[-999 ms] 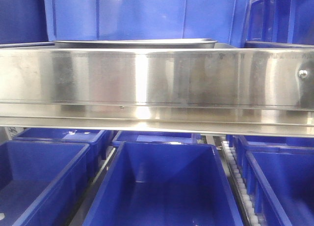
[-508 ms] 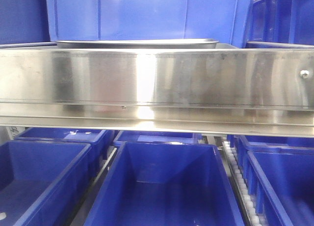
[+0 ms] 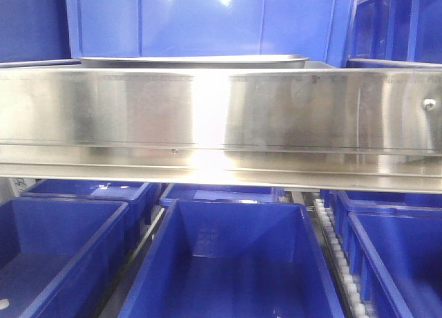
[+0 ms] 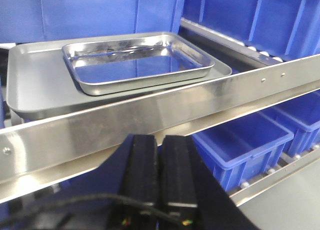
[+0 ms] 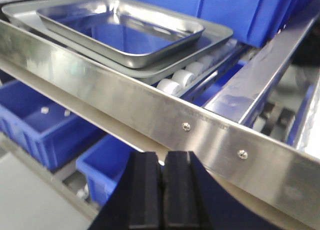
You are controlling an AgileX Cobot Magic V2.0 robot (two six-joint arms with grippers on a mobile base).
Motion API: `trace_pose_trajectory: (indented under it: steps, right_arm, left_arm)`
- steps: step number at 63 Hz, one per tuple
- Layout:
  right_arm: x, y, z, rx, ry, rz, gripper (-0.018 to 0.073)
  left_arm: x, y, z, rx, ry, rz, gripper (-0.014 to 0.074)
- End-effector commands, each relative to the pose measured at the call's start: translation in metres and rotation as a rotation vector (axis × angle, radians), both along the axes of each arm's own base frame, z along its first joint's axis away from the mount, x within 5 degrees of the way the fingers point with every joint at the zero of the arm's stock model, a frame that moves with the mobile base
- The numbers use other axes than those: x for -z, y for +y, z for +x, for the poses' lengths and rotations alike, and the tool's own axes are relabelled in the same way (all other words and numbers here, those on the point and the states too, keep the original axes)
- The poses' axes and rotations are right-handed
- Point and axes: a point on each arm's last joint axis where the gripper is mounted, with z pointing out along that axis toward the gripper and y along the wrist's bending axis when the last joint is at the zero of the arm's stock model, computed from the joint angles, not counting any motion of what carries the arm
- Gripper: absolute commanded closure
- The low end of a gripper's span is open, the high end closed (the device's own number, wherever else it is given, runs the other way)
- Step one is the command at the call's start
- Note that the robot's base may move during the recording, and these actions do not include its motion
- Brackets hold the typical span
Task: Stack silver trays without gaps
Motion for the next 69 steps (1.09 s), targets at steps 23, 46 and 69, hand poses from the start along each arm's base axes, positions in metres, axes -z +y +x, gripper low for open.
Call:
trace_pose_trajectory:
  steps: [23, 46, 69]
  right_arm:
    - [-0.014, 0.001, 0.002, 0.004, -0.149, 0.053, 0.0508]
    - [-0.014, 0.001, 0.002, 0.004, -0.147, 0.052, 0.0508]
    - [-0.013, 0.001, 0.002, 0.004, -0.144, 0.050, 0.0508]
  left_arm:
    - [-0.010, -0.001, -0.002, 0.029, -0.078, -0.088, 0.0639]
    - [-0.001, 0.000, -0.007, 0.021, 0.027, -0.139, 0.0644]
    - [0.012, 0.022, -0.010, -0.388, -0.218, -0.040, 0.0644]
